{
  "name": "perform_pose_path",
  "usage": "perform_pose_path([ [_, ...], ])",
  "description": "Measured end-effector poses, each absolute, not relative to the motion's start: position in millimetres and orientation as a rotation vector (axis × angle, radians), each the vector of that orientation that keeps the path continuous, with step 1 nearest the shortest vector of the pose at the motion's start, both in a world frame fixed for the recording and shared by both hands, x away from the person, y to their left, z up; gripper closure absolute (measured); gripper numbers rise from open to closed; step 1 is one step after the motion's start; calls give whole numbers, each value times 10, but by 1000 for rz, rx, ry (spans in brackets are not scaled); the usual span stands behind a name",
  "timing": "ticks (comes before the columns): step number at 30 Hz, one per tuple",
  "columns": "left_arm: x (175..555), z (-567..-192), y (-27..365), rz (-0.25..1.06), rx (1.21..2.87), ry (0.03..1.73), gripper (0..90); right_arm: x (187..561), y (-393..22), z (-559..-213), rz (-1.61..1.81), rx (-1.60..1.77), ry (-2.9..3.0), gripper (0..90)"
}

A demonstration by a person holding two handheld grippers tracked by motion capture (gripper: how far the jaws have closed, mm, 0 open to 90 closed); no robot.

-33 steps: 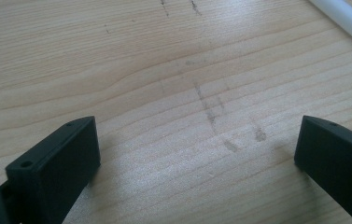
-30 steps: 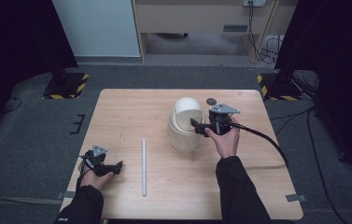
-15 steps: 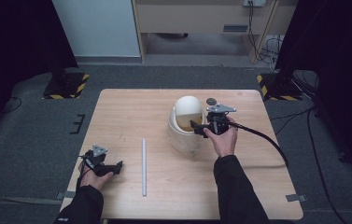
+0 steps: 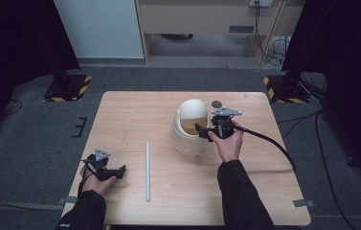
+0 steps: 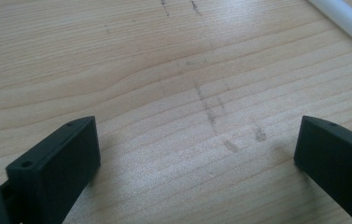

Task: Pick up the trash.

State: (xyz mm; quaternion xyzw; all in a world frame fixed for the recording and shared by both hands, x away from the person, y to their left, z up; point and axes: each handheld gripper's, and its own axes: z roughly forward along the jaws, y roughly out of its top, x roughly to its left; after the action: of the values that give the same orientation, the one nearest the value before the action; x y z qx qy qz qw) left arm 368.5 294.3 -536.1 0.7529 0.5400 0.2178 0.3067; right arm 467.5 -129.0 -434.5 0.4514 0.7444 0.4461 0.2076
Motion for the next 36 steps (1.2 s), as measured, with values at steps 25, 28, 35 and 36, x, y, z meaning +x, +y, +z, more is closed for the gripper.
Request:
perform_pose_path([
  [25, 3563, -5049, 2602, 486, 1907, 1431, 274, 4047, -2171, -4247, 1294, 1262, 1992, 132],
  [28, 3518, -5029, 2416, 457, 1938, 1400, 285, 3974, -2326, -4371, 1274, 1304, 1994, 134],
  [35, 3449, -5038, 2098, 399, 1990, 1320, 302, 3872, -2530, -4703, 1252, 1364, 1996, 132],
  [36, 3440, -5040, 2031, 393, 2004, 1300, 304, 3875, -2557, -4757, 1215, 1382, 2012, 131],
])
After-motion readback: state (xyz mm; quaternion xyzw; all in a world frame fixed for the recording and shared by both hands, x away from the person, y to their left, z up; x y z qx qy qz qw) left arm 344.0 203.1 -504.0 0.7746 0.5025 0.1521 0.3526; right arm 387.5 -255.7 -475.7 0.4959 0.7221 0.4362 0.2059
